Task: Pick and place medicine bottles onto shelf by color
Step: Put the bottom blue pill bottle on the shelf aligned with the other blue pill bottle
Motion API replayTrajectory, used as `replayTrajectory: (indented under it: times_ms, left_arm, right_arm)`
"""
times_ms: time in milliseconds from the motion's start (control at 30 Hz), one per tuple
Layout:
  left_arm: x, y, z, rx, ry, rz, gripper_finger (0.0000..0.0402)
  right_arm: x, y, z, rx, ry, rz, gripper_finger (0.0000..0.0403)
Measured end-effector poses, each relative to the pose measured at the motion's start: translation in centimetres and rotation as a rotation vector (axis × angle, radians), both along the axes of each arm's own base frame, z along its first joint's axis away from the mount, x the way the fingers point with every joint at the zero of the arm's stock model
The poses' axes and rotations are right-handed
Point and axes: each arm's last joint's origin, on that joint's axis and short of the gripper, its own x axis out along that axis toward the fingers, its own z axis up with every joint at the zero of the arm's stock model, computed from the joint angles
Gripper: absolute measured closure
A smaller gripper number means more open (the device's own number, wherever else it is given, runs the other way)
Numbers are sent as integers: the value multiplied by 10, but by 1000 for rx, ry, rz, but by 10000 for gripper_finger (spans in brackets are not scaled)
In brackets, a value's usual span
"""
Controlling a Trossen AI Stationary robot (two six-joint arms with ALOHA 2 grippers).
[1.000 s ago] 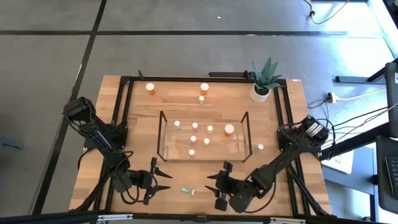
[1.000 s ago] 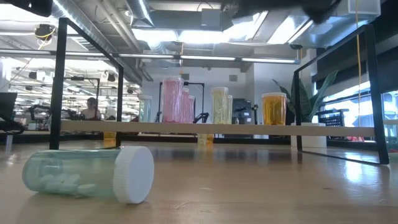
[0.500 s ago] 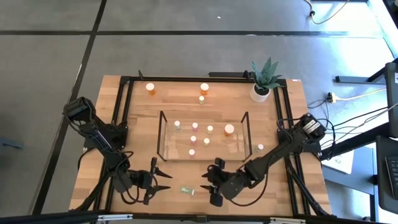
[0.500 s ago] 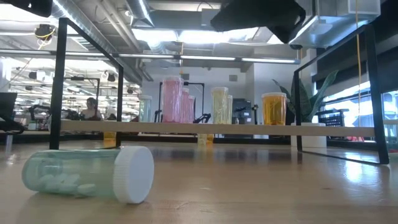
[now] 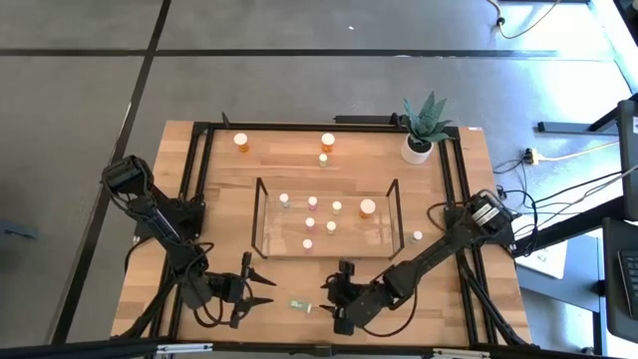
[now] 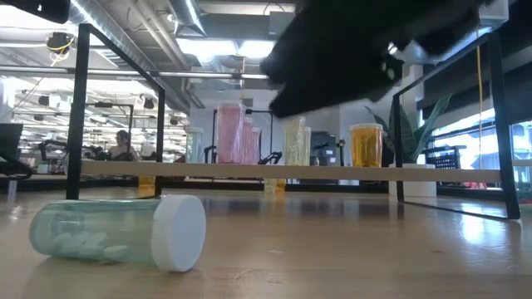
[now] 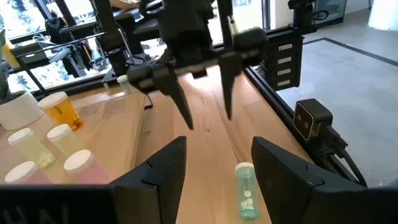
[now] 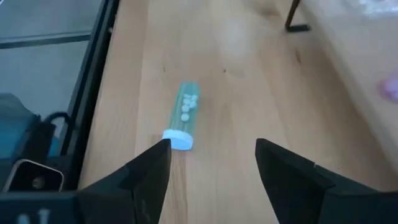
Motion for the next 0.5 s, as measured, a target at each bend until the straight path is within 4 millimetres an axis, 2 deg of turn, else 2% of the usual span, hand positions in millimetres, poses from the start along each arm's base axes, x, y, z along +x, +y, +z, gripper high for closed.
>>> replayTrajectory:
  times_ms: [167,367,500]
  left_arm:
    - [0,0,0,1,1,0,227]
    - [0,0,0,3,2,0,227]
    - [0,0,0,3,2,0,227]
  right_arm:
    - [7,6,-19,-27,-23,38,168]
    - [17,14,-50,-41,-81,110,169]
    - [20,16,-57,-33,-103,112,169]
